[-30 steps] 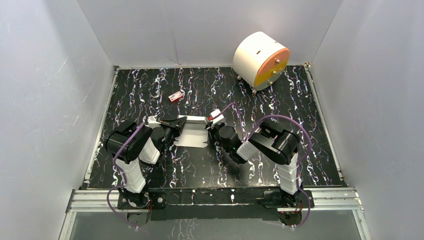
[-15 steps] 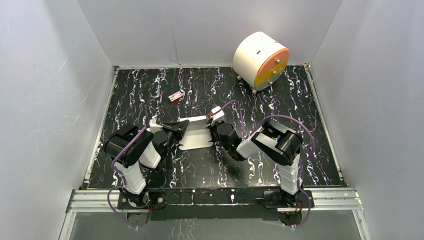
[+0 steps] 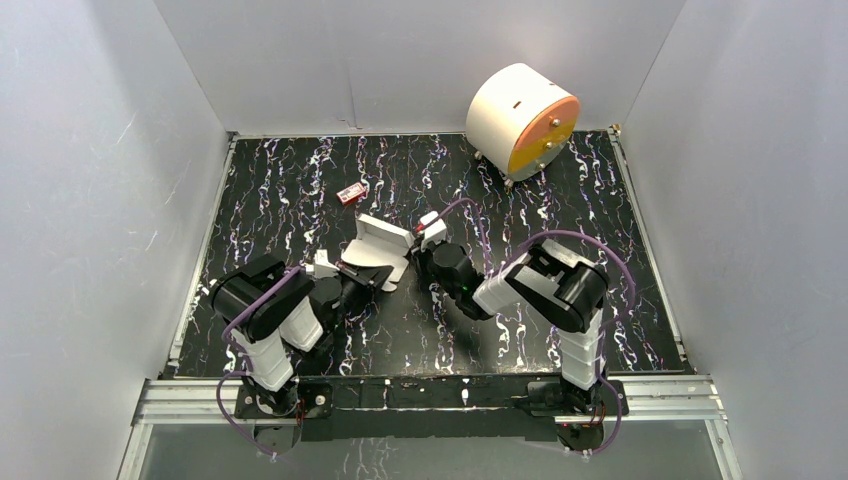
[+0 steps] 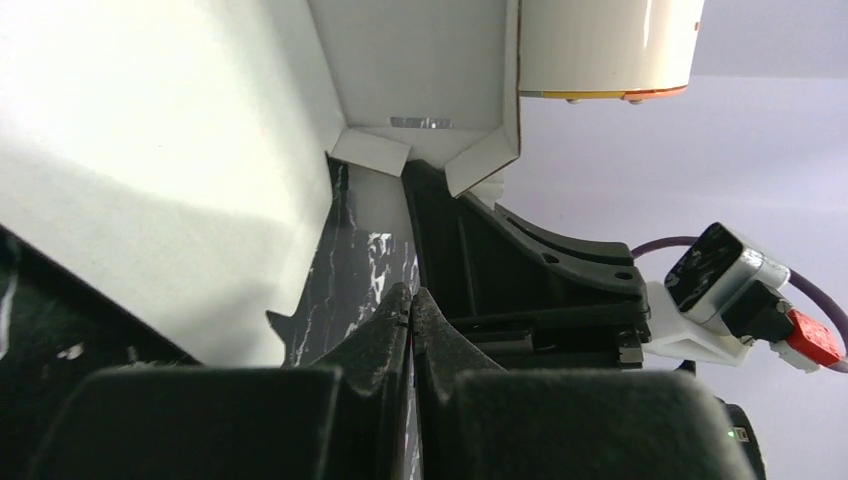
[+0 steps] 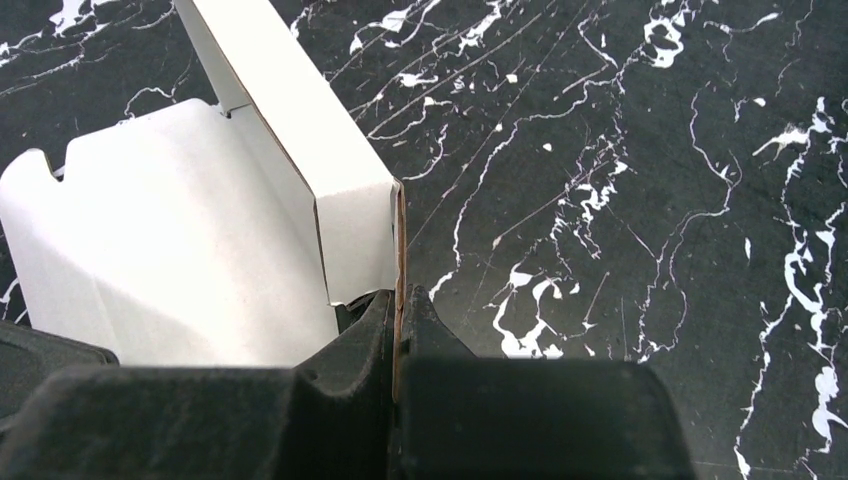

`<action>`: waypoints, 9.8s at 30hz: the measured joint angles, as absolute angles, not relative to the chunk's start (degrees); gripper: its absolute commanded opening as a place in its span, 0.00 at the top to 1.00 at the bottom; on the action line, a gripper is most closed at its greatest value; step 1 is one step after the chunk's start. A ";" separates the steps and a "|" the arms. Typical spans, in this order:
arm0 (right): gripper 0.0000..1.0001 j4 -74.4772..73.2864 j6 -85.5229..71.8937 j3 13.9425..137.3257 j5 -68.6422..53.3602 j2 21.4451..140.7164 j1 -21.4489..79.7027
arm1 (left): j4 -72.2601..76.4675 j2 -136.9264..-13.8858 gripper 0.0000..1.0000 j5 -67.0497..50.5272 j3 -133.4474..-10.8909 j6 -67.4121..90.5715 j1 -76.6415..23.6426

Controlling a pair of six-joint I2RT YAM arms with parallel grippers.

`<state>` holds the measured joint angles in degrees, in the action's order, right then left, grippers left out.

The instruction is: Fold the paper box

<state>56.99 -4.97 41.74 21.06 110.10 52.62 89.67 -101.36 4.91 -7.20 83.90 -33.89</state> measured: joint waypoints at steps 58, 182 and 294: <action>0.94 71.48 4.49 36.01 10.26 112.84 51.88 | 89.62 -106.91 1.00 1.56 -18.31 83.77 -20.51; 0.76 66.63 4.69 32.05 3.42 110.10 51.81 | 79.68 -95.61 1.00 2.42 -14.61 79.96 -18.87; 1.00 75.13 5.91 37.32 5.98 118.54 51.42 | 81.10 -100.99 0.99 4.03 -18.20 30.48 -36.27</action>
